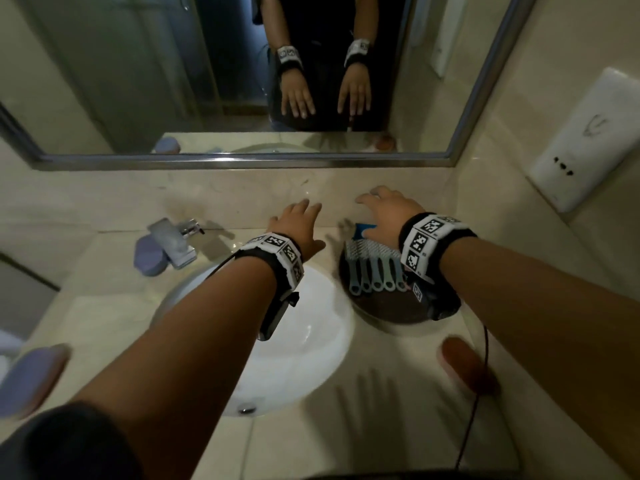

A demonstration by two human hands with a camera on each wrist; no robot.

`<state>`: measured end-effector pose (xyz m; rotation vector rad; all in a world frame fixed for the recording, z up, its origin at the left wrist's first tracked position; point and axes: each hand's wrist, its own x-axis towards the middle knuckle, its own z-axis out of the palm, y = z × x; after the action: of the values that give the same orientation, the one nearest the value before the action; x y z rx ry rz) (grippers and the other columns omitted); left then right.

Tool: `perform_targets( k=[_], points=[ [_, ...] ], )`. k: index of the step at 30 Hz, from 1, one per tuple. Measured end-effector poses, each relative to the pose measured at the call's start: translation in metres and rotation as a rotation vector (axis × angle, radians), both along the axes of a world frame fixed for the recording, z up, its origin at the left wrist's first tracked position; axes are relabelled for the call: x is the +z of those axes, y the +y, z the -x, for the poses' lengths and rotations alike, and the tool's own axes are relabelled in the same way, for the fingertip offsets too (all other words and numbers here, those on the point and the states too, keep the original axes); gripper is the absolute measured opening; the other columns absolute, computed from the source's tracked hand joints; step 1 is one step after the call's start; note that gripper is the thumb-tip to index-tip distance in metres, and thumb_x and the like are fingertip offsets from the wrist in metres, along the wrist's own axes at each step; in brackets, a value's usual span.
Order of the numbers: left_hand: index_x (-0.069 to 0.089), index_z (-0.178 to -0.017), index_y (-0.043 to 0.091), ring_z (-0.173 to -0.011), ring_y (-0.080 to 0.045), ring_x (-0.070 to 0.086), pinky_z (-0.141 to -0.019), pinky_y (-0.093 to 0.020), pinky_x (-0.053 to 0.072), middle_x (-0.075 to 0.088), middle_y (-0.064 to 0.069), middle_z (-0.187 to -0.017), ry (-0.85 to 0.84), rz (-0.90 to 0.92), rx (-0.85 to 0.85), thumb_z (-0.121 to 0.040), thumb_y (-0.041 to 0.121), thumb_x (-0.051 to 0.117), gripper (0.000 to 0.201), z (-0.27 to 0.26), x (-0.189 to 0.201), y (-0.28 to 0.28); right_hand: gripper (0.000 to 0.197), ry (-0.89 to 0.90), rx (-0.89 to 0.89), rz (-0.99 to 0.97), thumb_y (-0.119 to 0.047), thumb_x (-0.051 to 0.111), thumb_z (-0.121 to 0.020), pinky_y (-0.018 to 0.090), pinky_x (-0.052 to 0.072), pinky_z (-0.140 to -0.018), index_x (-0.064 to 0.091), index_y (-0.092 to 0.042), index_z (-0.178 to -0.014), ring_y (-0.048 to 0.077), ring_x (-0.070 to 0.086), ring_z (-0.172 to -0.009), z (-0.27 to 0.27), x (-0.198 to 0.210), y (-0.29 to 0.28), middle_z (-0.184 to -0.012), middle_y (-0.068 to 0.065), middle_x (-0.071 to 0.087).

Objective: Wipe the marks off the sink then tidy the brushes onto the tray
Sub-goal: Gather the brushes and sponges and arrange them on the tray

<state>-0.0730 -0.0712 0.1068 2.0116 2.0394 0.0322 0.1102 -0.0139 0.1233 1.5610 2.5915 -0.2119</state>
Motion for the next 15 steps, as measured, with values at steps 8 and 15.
perform_targets(
  k=[8, 15],
  points=[
    [0.014, -0.149, 0.022, -0.145, -0.024, 0.016, -0.115, -0.05, 0.022, 0.011, -0.002, -0.159, 0.005, -0.071, 0.076, -0.088, 0.038, 0.059, 0.078, 0.111, 0.003, -0.076, 0.069, 0.026, 0.035, -0.009, -0.044, 0.059, -0.082, 0.043, 0.038, -0.105, 0.029, -0.029, -0.142, 0.03, 0.037, -0.13, 0.112, 0.016, -0.056, -0.147, 0.007, 0.028],
    [0.02, -0.147, 0.022, -0.141, -0.024, 0.024, -0.11, -0.048, 0.032, 0.016, -0.002, -0.157, 0.03, -0.078, 0.171, -0.085, 0.04, 0.062, 0.077, 0.24, -0.005, -0.169, 0.065, 0.06, 0.108, 0.03, -0.036, 0.061, -0.085, 0.041, 0.042, -0.1, 0.03, -0.028, -0.142, 0.032, 0.04, -0.126, 0.233, 0.005, -0.124, -0.145, 0.009, 0.031]
  ],
)
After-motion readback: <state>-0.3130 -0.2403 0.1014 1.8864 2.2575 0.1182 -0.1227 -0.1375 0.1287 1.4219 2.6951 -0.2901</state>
